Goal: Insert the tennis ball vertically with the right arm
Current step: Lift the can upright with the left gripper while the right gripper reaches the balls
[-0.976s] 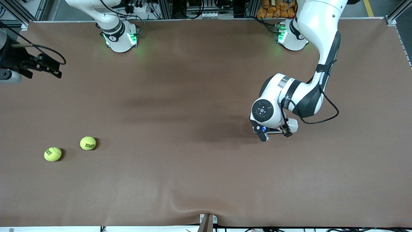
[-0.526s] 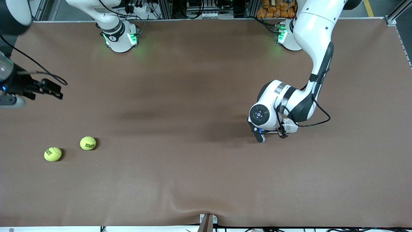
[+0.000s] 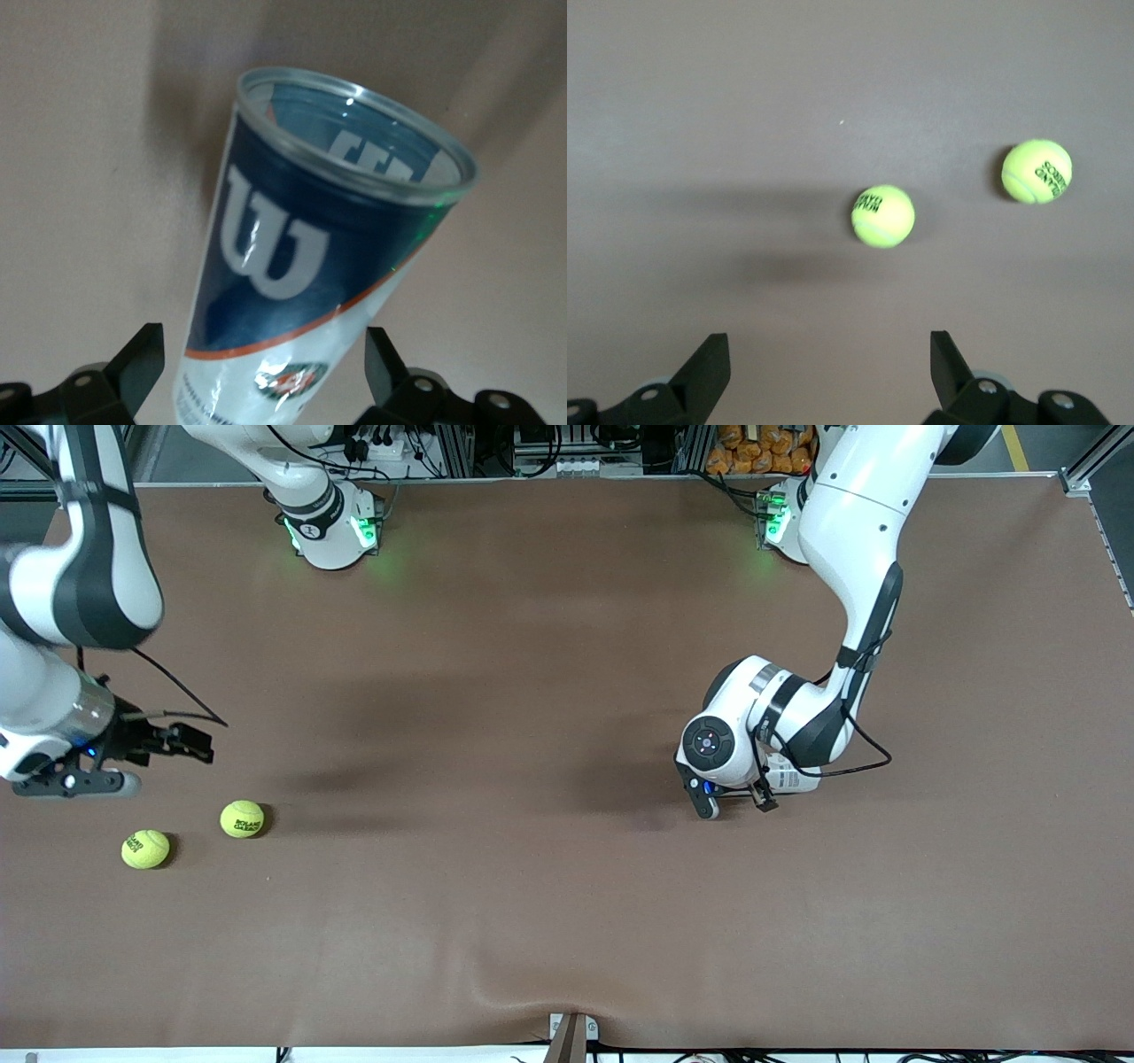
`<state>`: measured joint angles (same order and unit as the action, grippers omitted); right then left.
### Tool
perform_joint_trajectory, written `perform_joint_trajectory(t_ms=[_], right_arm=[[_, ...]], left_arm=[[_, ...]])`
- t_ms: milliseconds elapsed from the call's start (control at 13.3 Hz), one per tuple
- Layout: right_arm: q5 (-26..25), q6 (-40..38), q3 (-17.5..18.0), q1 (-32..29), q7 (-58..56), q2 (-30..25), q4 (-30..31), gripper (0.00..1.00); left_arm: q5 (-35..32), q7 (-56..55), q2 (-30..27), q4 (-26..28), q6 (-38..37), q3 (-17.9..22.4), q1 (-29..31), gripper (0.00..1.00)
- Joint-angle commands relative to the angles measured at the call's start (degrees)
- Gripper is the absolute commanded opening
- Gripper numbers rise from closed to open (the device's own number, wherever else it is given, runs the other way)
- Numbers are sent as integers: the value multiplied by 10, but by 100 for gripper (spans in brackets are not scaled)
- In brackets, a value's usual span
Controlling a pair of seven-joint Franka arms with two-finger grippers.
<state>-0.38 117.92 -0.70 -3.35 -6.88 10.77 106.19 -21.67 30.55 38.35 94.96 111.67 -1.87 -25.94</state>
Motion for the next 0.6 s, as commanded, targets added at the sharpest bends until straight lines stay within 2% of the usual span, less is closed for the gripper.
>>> perform_joint_trajectory(t_ms=[0, 526], right_arm=[[-5, 104, 5, -28, -54, 15, 62, 100], [-4, 264, 6, -57, -72, 128, 75, 100]], left_arm=[[-18, 1, 2, 13, 28, 0, 2, 100], [-25, 1, 14, 18, 57, 0, 1, 100]])
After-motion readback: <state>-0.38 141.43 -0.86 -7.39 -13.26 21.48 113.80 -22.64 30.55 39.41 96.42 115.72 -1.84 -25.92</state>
